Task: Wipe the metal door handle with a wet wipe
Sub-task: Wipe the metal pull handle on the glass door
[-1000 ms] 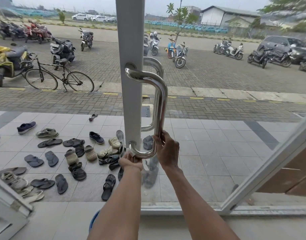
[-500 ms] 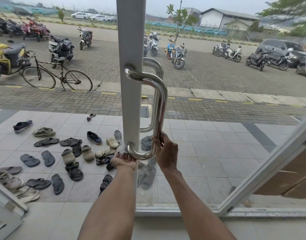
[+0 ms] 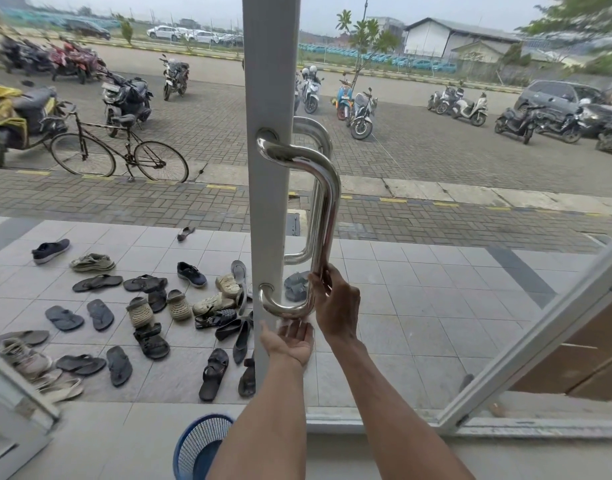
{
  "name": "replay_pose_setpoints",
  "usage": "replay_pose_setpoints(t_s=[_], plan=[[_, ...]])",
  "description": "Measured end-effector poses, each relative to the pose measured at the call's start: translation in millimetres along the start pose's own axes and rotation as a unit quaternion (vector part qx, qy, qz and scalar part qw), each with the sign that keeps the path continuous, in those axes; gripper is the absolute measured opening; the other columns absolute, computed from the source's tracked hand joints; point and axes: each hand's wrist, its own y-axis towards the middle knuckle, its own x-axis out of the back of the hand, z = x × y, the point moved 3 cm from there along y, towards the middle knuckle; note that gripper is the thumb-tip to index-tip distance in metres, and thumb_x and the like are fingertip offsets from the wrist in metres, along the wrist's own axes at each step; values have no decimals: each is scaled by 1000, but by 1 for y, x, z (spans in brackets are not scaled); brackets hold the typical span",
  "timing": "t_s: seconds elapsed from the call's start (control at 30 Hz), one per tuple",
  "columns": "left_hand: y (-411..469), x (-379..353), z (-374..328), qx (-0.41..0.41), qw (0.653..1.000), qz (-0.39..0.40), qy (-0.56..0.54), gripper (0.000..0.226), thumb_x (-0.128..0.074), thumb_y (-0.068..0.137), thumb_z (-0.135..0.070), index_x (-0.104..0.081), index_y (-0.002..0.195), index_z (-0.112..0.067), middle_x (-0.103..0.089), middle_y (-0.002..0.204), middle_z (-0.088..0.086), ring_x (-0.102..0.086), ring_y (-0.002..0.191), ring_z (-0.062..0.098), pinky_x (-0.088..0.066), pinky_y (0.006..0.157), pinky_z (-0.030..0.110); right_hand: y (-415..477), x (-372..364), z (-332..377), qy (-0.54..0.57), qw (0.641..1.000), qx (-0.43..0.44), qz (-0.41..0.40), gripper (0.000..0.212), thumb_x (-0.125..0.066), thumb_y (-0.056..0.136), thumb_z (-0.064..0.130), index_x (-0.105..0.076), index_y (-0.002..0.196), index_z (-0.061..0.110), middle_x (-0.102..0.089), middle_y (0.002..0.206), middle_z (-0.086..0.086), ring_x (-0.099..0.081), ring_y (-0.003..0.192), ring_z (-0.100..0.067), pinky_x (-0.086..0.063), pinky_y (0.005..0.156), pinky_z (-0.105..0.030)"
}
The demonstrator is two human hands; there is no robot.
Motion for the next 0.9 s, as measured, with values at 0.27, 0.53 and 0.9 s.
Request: replay_pose_setpoints(t_s=[0.27,0.53,0.9], plan=[[-6,-9,-35,-33,997,-44,-51,57,-27,102,-51,-45,132,-5,-53,132,18,-52,125,33,-40,107,46,1,-3,-2,-25,1000,-1,6,31,-63,96,33,-68,120,14,-77,97,-1,-74,83,-17,-46,69,-13],[-26,-9,19,-30,996,-59,-51,32,-27,101,-10,-56,92,1,-60,91,17,-60,76,26,-61,77,32,-1,0,2,-12,1000,5,-3,30,-64,96,33,-70,116,11,-78,92,-2,-74,78,-15,-34,65,6],[-46,-14,0,-267,911,-220,224,35,-43,99,-25,-63,104,2,-62,100,21,-58,99,31,-44,81,37,0,-1,0,-21,1000,-3,-6,30,-64,95,32,-69,117,12,-78,97,-3,-74,83,-19,-43,68,-11]])
